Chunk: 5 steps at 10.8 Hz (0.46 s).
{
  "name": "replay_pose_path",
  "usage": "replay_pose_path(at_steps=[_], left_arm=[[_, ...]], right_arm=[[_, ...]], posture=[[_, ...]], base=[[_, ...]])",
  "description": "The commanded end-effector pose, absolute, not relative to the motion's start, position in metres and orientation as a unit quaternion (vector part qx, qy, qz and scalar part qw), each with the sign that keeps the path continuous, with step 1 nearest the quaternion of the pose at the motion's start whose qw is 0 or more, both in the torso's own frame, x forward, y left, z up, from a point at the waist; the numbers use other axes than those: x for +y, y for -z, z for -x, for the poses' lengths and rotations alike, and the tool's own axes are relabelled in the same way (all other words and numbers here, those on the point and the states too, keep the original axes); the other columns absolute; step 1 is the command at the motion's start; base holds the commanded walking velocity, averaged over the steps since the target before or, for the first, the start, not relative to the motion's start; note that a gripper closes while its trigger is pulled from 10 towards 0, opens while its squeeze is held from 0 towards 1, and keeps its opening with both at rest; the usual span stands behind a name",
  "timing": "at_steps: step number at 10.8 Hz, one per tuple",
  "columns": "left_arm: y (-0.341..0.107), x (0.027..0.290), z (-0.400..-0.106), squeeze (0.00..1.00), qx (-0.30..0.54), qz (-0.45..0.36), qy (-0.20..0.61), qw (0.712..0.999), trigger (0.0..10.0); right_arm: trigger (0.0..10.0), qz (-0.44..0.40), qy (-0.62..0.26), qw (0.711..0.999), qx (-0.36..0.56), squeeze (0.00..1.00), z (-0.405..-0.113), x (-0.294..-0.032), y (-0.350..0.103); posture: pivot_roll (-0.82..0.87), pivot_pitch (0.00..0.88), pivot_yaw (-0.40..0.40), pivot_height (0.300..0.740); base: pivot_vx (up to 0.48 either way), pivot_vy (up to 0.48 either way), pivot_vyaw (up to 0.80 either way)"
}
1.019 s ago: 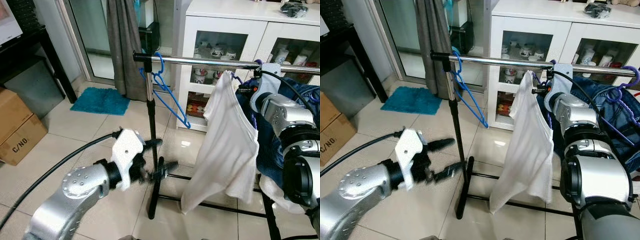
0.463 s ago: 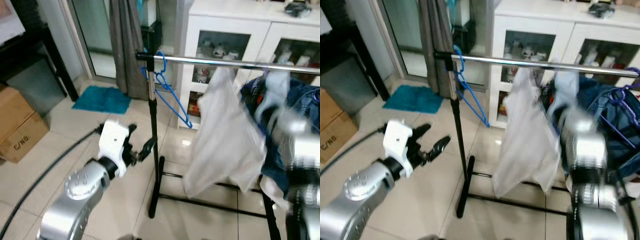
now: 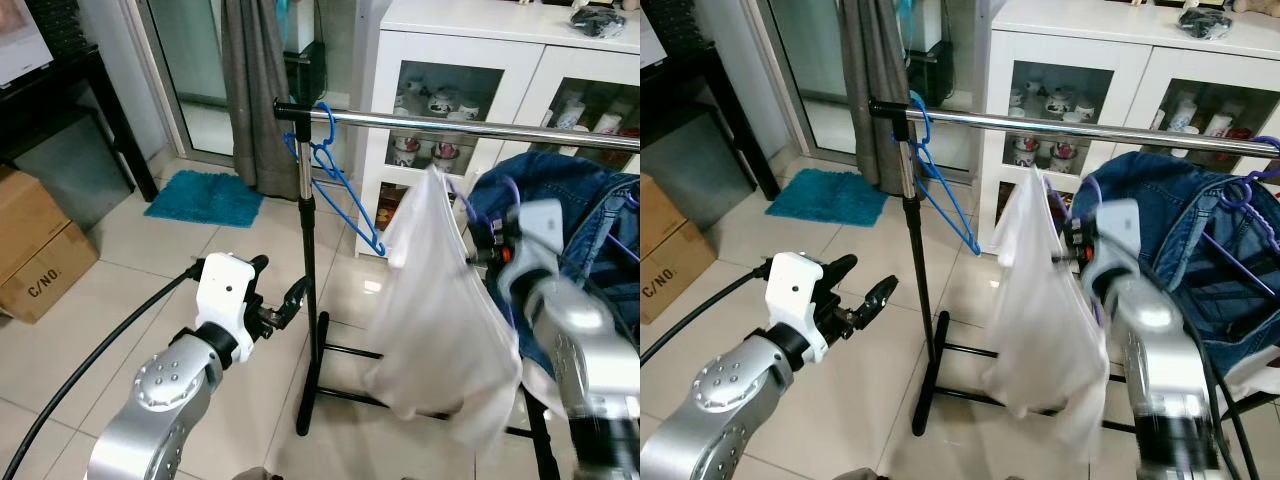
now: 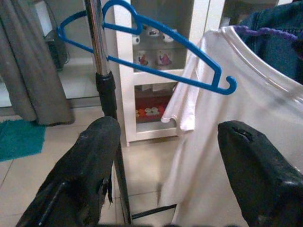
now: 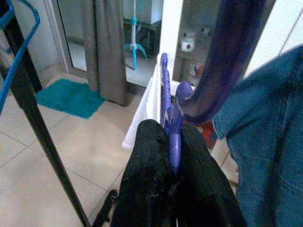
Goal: Hang hanger
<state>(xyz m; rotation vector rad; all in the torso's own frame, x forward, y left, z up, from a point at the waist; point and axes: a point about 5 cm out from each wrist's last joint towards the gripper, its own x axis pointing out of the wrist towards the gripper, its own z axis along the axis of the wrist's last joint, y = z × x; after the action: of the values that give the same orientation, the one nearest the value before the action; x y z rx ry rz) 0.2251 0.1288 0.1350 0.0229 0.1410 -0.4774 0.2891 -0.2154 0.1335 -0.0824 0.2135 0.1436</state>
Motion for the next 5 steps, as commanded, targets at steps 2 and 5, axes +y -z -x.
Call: replay_pose_path(at_steps=[2,5], left_arm=[[-0.133,0.128,-0.225,0.00,0.071,-0.018,0.235,0.969,10.0],[-0.132,0.126,-0.224,0.00,0.075,-0.016,0.245,0.967,10.0]], right_arm=[[0.0,0.044,-0.078,0.991,0.101,0.00,-0.283,-0.205,-0.136],[0.0,0.044,-0.078,0.989,0.114,0.00,-0.270,-0.198,-0.132]], posture=[[-0.06,0.000,0.040,0.740],[-0.07,0.000,0.045,0.740]], base=[[0.000,0.000,0.00],[0.000,0.000,0.00]])
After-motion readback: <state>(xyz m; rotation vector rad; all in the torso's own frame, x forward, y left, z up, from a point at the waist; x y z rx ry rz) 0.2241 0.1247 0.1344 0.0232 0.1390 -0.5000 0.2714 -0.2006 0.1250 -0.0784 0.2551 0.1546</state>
